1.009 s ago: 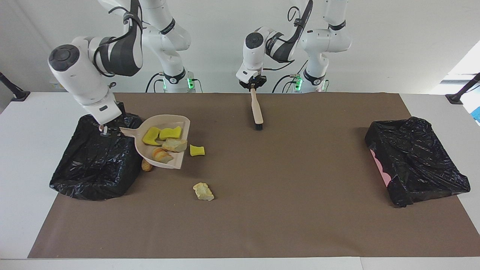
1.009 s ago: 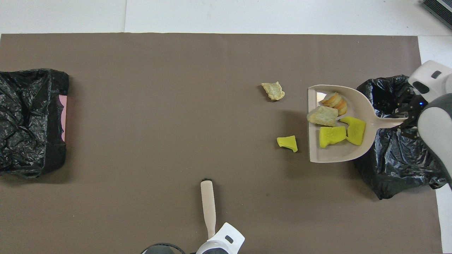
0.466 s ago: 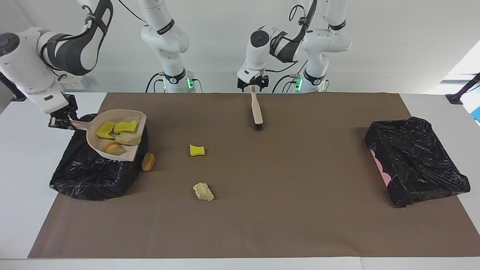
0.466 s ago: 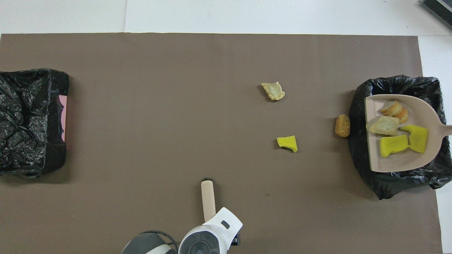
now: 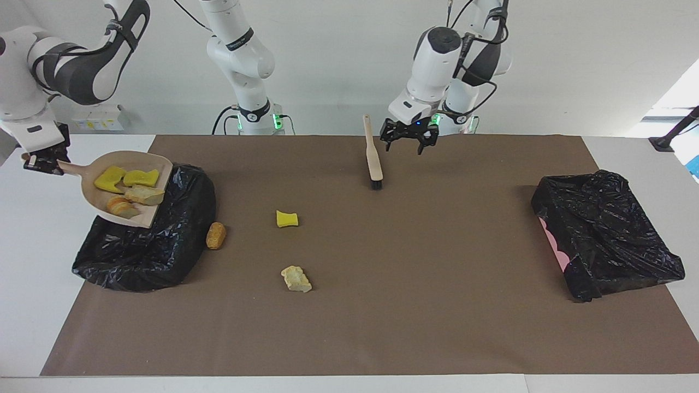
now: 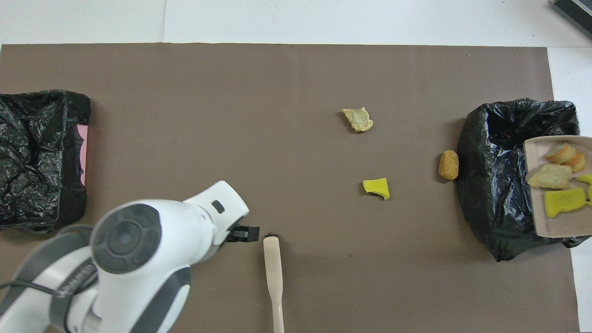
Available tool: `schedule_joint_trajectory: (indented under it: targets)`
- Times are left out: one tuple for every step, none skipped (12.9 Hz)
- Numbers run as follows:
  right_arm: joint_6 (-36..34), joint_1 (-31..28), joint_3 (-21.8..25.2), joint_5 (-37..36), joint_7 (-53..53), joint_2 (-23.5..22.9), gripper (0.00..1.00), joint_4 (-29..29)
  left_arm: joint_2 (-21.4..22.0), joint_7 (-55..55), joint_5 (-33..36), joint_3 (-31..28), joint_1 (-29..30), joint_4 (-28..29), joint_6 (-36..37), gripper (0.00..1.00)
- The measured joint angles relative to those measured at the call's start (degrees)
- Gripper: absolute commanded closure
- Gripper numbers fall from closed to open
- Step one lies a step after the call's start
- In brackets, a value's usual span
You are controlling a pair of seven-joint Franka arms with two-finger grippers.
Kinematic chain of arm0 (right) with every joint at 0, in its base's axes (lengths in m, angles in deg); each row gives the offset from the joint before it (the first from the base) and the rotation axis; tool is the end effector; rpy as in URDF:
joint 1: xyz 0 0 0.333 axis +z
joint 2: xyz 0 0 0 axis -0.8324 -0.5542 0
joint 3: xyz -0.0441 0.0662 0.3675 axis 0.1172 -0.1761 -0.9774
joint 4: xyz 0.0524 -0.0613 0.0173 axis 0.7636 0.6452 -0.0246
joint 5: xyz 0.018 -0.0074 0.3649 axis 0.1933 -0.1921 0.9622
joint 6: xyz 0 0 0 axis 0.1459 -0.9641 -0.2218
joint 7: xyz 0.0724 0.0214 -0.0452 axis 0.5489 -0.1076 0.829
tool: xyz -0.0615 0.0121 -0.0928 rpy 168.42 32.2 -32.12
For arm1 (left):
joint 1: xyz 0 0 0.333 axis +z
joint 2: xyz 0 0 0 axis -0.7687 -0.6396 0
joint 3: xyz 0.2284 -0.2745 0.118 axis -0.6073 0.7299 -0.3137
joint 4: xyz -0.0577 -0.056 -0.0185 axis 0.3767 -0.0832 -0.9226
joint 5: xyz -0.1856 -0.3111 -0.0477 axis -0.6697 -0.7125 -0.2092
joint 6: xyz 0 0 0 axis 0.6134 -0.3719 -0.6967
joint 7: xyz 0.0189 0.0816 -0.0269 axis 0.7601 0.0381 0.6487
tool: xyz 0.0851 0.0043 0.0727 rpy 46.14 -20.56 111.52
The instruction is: Sweep and dump trash in bin
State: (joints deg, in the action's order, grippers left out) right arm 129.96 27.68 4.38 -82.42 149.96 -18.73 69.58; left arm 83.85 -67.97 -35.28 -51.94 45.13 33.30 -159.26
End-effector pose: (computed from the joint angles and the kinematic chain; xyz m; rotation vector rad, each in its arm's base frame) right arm 0.5109 -0.2893 0.5908 2.0739 2.0310 -0.4789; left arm 0.3897 -0.2540 0.5671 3.0465 -0.2344 0.0063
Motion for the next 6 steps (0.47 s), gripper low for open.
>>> schedule_joint_trajectory:
  targets:
    - [0.4, 0.1, -0.2, -3.3, -0.3, 0.0, 1.0, 0.0, -1.3, 3.8, 2.1, -3.9, 0.0, -4.6, 2.8, 0.0]
    - [0.6, 0.4, -0.3, -6.1, -0.5, 0.0, 1.0, 0.0, -2.6, 7.3, 2.9, -7.4, 0.1, -8.7, 4.8, 0.0]
    - [0.6, 0.6, -0.5, -8.4, -0.7, 0.0, 1.0, -0.1, -3.6, 10.5, 3.3, -10.5, 0.1, -12.4, 6.2, 0.0]
    - [0.6, 0.9, -0.9, -10.1, -0.8, 0.0, 1.0, 0.0, -4.5, 13.4, 4.0, -13.9, 0.1, -16.2, 7.6, 0.0]
    - [0.6, 1.5, -1.0, -11.0, -0.8, 0.1, 1.0, 0.1, -4.9, 15.6, 4.5, -16.7, 0.1, -19.2, 9.6, 0.0]
    - [0.5, 2.3, -1.0, -11.4, -1.3, 0.2, 1.0, 0.6, -5.0, 17.6, 4.7, -18.7, 0.1, -21.7, 12.2, 0.0]
